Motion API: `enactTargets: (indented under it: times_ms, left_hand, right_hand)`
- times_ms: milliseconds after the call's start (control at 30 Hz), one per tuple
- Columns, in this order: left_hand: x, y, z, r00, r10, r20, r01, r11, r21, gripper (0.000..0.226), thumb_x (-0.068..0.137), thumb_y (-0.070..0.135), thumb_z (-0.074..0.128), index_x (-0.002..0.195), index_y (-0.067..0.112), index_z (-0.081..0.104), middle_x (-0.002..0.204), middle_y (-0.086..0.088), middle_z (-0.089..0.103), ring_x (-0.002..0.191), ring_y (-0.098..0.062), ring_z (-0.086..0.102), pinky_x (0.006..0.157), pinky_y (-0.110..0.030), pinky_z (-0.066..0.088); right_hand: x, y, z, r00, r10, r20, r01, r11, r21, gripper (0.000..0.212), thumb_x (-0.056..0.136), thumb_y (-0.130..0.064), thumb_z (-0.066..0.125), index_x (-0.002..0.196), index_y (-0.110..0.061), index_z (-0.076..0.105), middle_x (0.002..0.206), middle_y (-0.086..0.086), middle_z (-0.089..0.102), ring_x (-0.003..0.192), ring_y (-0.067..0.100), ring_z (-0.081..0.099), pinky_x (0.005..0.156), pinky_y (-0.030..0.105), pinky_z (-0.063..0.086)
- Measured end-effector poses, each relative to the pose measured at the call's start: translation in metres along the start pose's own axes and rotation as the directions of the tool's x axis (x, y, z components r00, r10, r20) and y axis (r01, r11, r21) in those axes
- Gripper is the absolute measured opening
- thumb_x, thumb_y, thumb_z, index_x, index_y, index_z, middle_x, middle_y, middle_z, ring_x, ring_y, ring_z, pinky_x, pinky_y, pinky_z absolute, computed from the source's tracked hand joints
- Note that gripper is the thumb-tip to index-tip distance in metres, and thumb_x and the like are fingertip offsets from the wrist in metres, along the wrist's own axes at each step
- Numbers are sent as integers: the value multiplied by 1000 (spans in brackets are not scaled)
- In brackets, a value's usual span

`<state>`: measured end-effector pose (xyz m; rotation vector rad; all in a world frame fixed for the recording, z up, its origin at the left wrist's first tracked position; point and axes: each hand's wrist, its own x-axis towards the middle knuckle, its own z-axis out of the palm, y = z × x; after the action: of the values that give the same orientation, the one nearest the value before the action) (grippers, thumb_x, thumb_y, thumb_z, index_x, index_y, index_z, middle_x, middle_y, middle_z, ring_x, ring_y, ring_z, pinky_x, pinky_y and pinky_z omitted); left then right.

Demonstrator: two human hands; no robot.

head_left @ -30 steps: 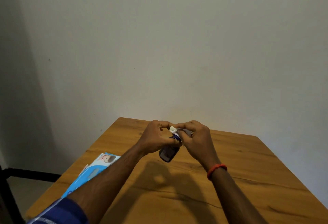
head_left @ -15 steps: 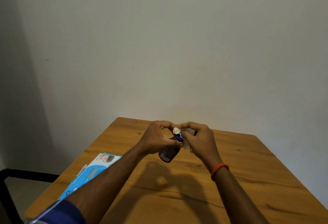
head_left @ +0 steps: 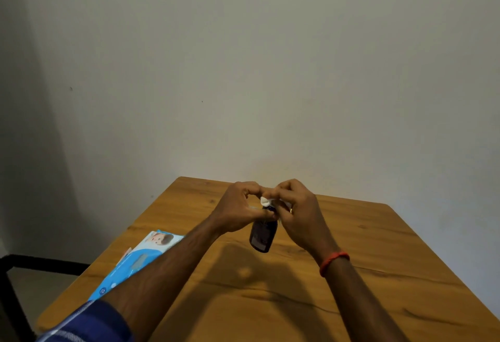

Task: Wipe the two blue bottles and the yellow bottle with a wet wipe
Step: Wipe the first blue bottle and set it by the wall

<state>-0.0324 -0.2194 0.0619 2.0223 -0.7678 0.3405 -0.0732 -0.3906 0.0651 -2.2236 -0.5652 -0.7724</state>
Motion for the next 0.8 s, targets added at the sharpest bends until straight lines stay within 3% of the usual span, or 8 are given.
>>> enactTargets:
  times_ms: [133, 233, 333, 367, 433, 533, 667, 800]
  left_hand:
    - [0, -5, -2, 999, 28, -26, -28, 1000, 0, 32, 72, 22, 87, 98, 32, 72, 93, 13, 70, 90, -2, 63, 74, -10, 49]
    - [-2, -4, -2, 998, -35, -49, 31, 996, -83, 41, 78, 25, 84, 115, 35, 70, 99, 9, 73, 96, 2, 64, 78, -6, 48]
    - [-1, -5, -1, 995, -87, -45, 72, 960, -270, 33, 83, 24, 80, 115, 27, 73, 100, -2, 76, 94, -16, 71, 78, -31, 62]
    - [0, -4, 0, 994, -100, -51, 79, 947, -310, 28, 83, 22, 79, 110, 22, 75, 99, -4, 76, 92, -19, 72, 75, -35, 62]
    - [1, -2, 0, 990, -126, -69, 94, 931, -351, 26, 81, 21, 80, 105, 12, 76, 96, -6, 77, 89, -19, 73, 73, -30, 60]
    - [0, -2, 3, 985, -158, -66, 123, 921, -370, 32, 77, 29, 80, 100, 7, 77, 93, -10, 77, 86, -24, 73, 74, -27, 59]
    - [-3, -7, 4, 979, -201, -39, 167, 891, -422, 34, 77, 33, 79, 97, 5, 76, 91, -10, 76, 82, -18, 71, 72, -26, 57]
    - [-3, -8, 3, 966, -255, -53, 199, 855, -478, 33, 74, 33, 78, 91, 4, 75, 85, -7, 74, 77, -13, 69, 68, -22, 54]
  right_hand:
    - [-7, 10, -8, 993, -106, 57, 108, 993, -36, 26, 89, -6, 66, 109, -20, 75, 96, -3, 56, 91, 11, 54, 72, 13, 46]
    - [-11, 18, -15, 998, -3, -57, 9, 995, 101, 24, 86, -3, 69, 98, -22, 76, 92, -5, 62, 88, 6, 59, 71, 15, 50]
    - [-15, 25, -17, 974, 131, -187, -87, 970, 226, 24, 85, -2, 69, 94, -23, 76, 92, -8, 69, 90, 8, 65, 76, 31, 58]
    - [-15, 24, -17, 970, 143, -196, -88, 960, 264, 23, 85, -3, 69, 94, -23, 76, 93, -8, 71, 91, 9, 66, 77, 34, 59]
    - [-16, 20, -16, 977, 121, -177, -62, 950, 307, 21, 85, -4, 70, 94, -22, 76, 94, -7, 72, 91, 11, 67, 75, 34, 60]
    - [-14, 13, -13, 989, 20, -146, 18, 968, 251, 20, 84, -2, 71, 94, -19, 77, 92, -5, 71, 88, 13, 66, 70, 32, 58]
    - [-13, 10, -7, 989, -69, -129, 86, 988, 129, 19, 83, -5, 74, 97, -18, 77, 91, -4, 68, 85, 7, 62, 69, 18, 50]
    - [-21, 13, 0, 979, -190, -77, 183, 979, -86, 18, 86, -9, 72, 102, -16, 74, 95, -1, 63, 84, 11, 57, 66, 24, 50]
